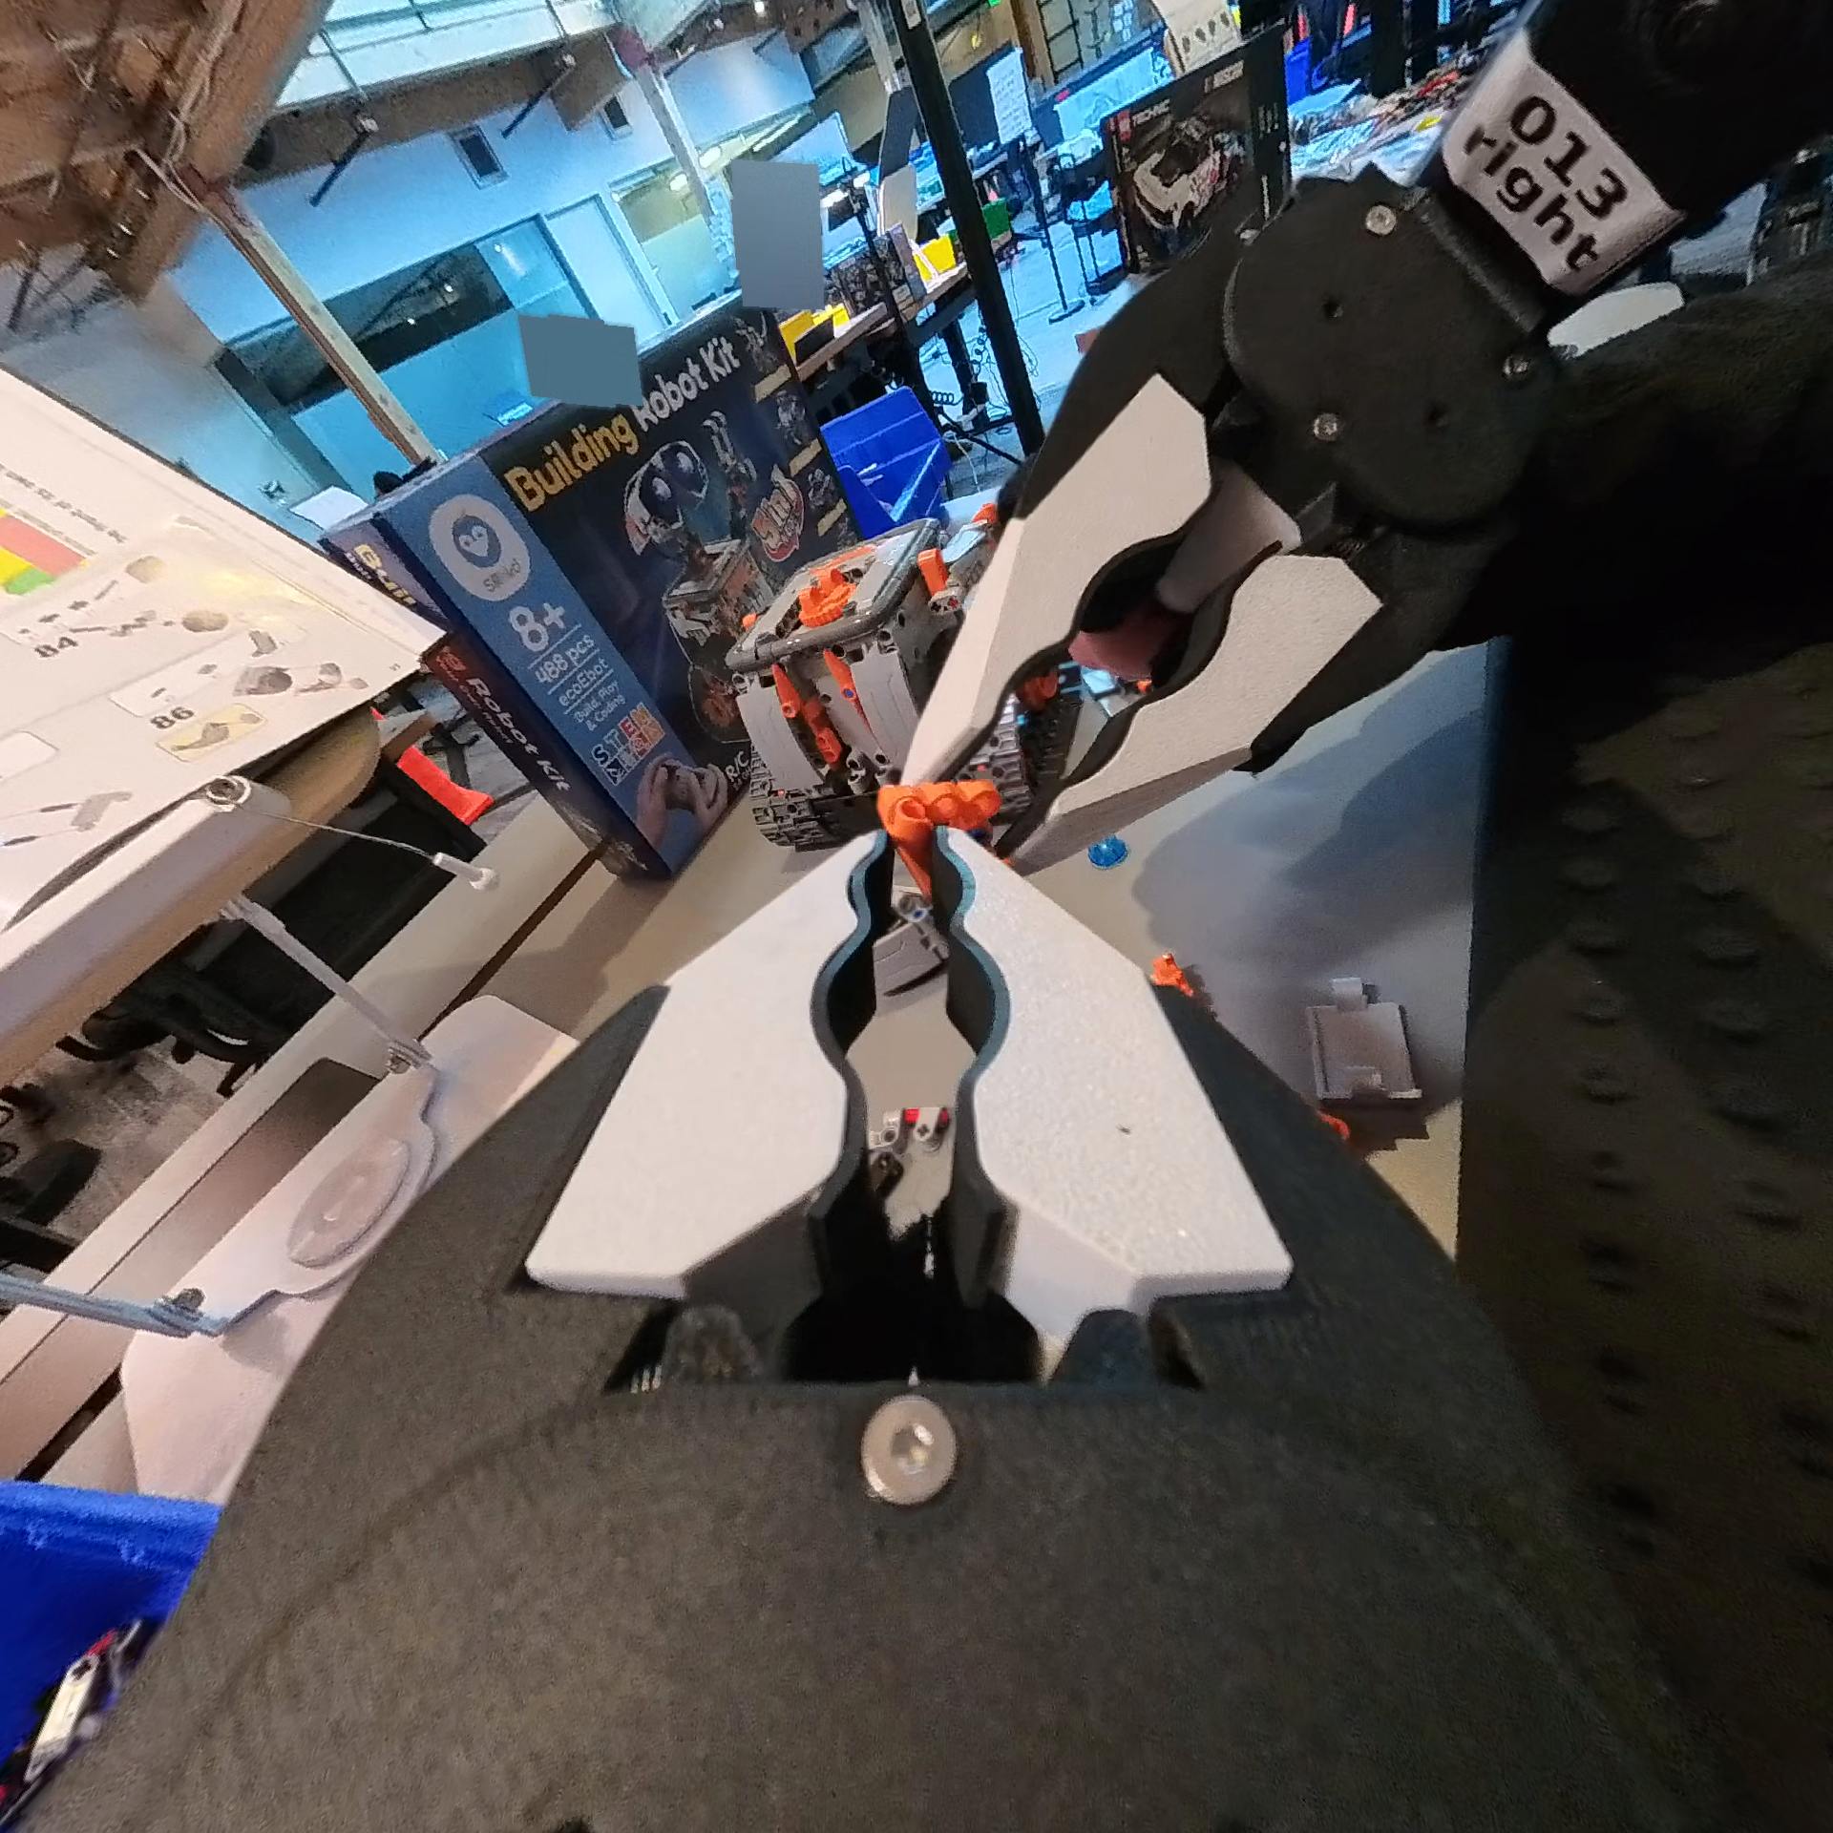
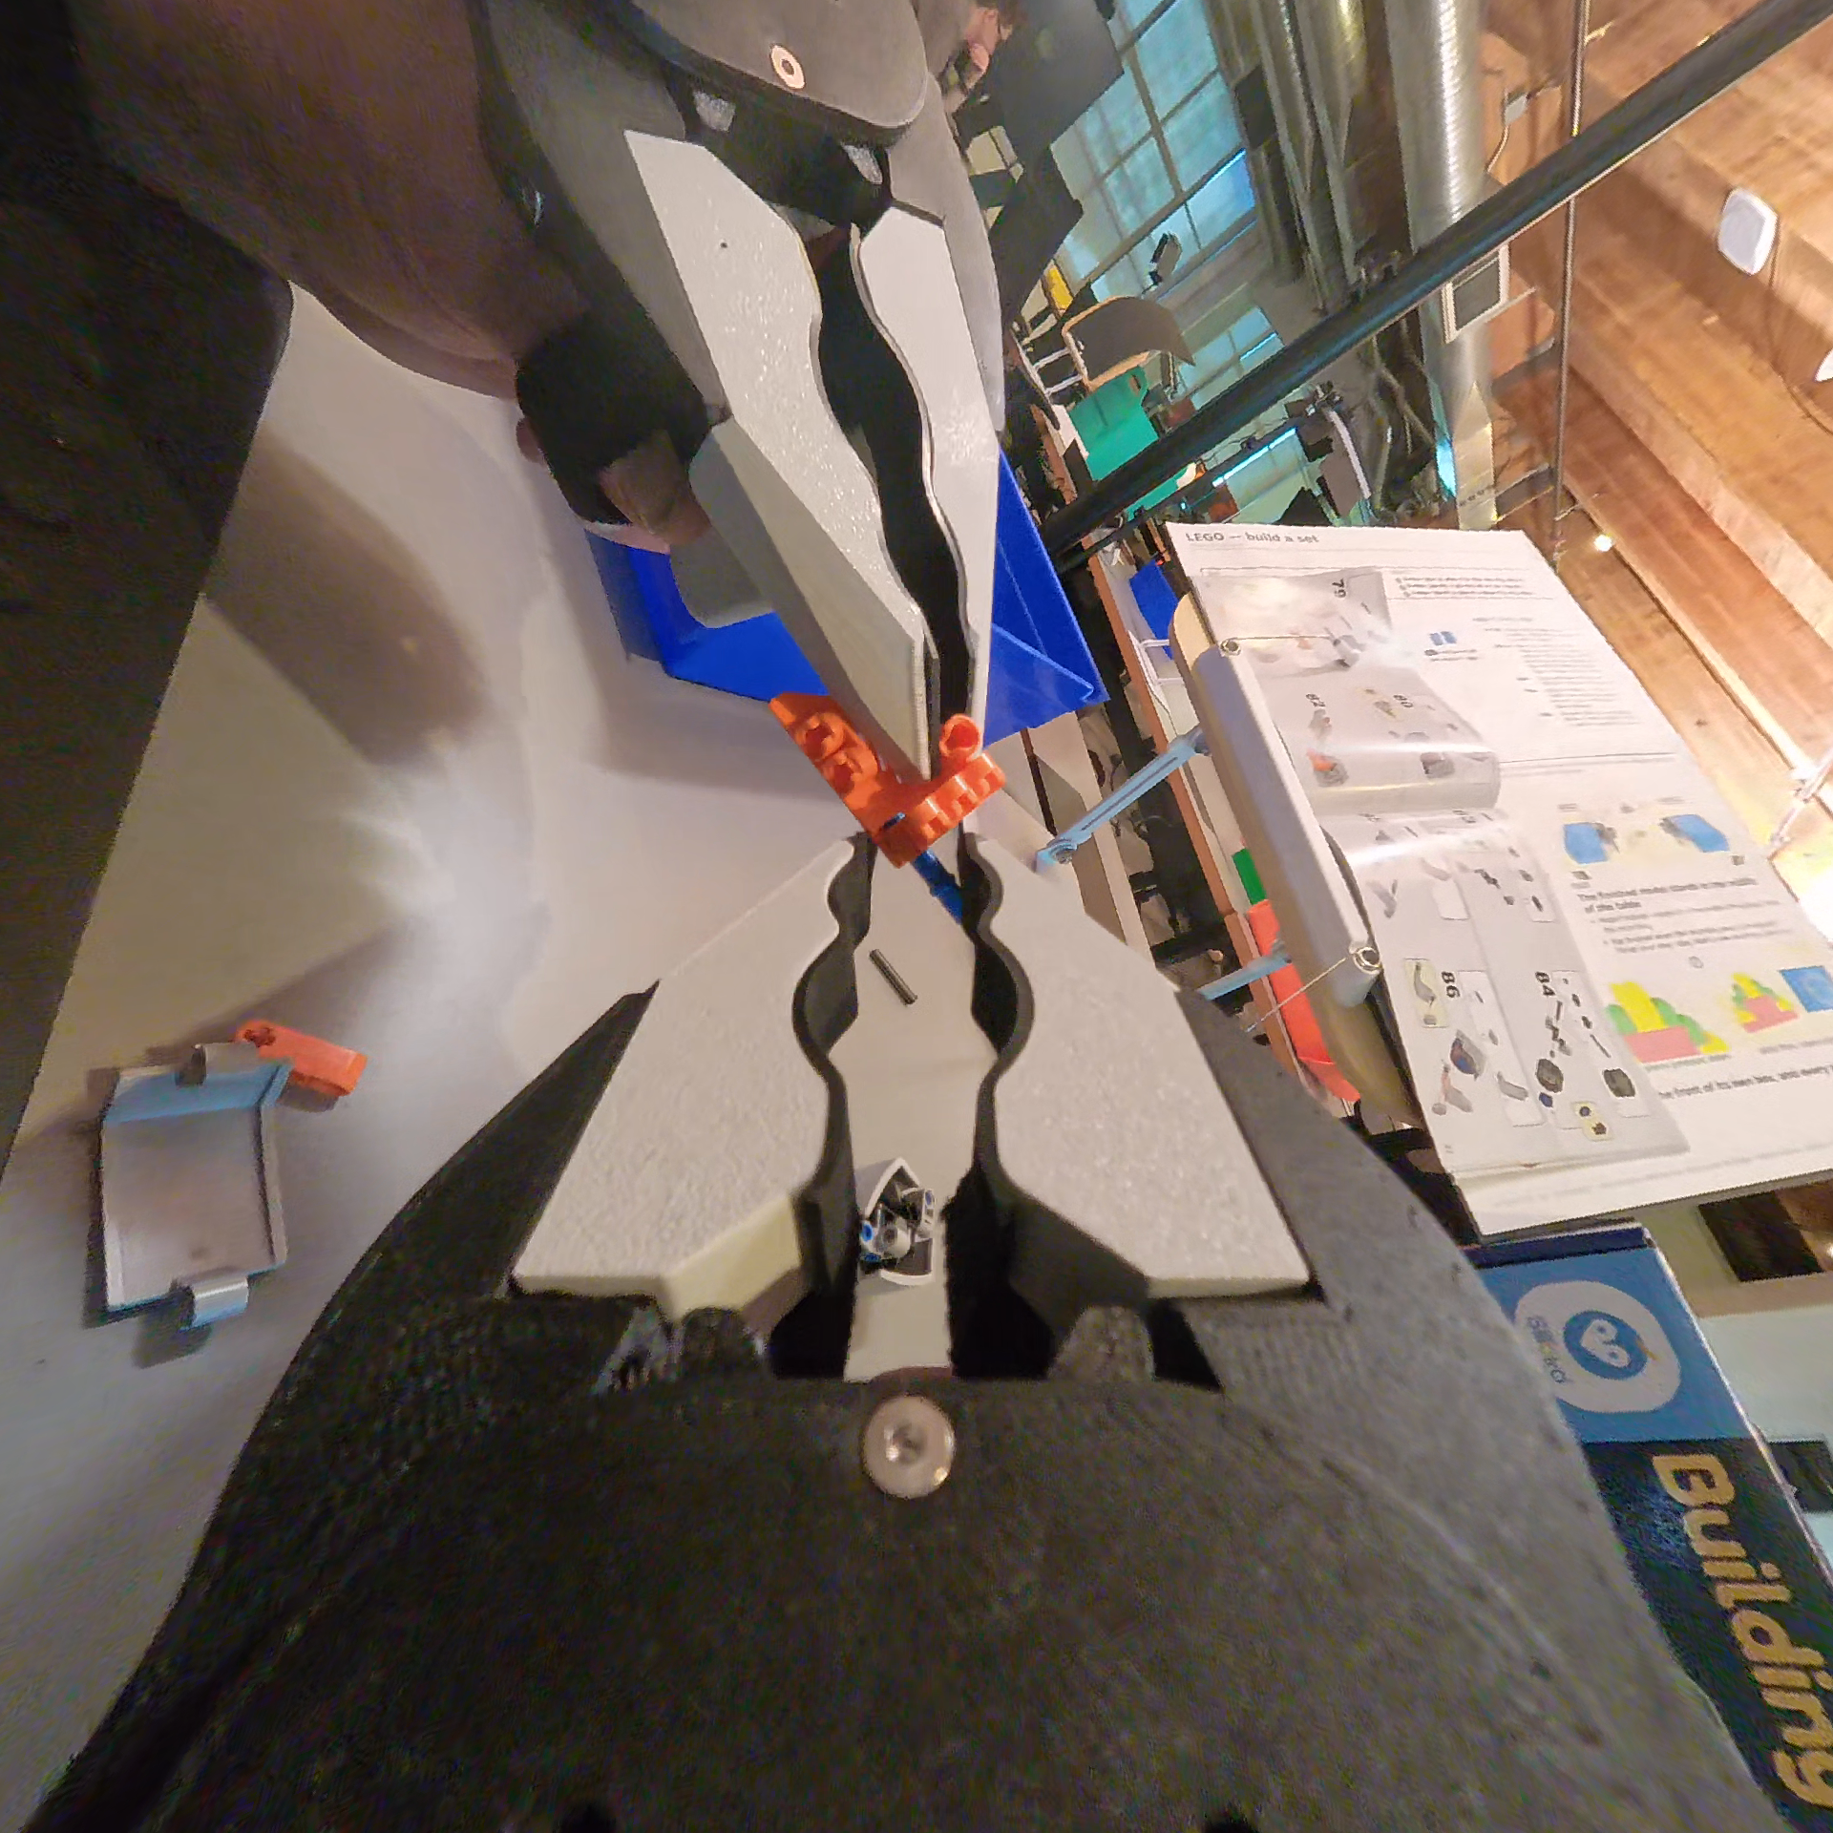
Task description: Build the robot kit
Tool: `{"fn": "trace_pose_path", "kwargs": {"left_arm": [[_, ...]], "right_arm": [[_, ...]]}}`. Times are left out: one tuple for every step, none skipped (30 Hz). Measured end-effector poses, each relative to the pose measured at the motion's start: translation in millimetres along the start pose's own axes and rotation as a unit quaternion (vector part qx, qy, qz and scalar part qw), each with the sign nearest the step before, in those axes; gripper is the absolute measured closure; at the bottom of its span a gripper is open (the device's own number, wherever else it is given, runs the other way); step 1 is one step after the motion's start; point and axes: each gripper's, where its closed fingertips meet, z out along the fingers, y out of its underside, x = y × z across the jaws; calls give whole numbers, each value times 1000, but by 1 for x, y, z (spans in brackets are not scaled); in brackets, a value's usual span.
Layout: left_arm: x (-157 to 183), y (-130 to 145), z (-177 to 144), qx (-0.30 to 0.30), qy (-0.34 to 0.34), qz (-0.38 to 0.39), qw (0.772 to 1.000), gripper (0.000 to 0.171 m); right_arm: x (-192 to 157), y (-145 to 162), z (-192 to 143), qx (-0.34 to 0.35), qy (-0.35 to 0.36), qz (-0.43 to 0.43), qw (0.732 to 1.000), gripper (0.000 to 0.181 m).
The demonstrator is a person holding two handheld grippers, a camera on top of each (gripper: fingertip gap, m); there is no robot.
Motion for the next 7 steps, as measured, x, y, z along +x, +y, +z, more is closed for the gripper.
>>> {"fn": "trace_pose_path", "kwargs": {"left_arm": [[0, 0, 0, 0, 1, -3, 1000, 167], [0, 1, 0, -1, 3, -6, 1000, 167], [0, 1, 1, -1, 4, -9, 1000, 167], [0, 2, 1, -2, 5, -12, 1000, 167], [0, 2, 1, -3, 6, -14, 1000, 167], [0, 3, 1, -4, 8, -17, 1000, 167], [0, 4, 1, -5, 10, -21, 1000, 167]], "right_arm": [[-1, 0, 0, -1, -1, -1, 1000, 167], [-1, 1, 1, -2, -2, -1, 1000, 167], [-2, 1, 1, -3, -2, -1, 1000, 168], [-2, 2, 2, -3, -3, 0, 1000, 168], [-3, 2, 2, -3, -4, 2, 1000, 168], [-3, 3, 2, -3, -5, 4, 1000, 168], [-3, 3, 2, -3, -5, 5, 1000, 168]]}}
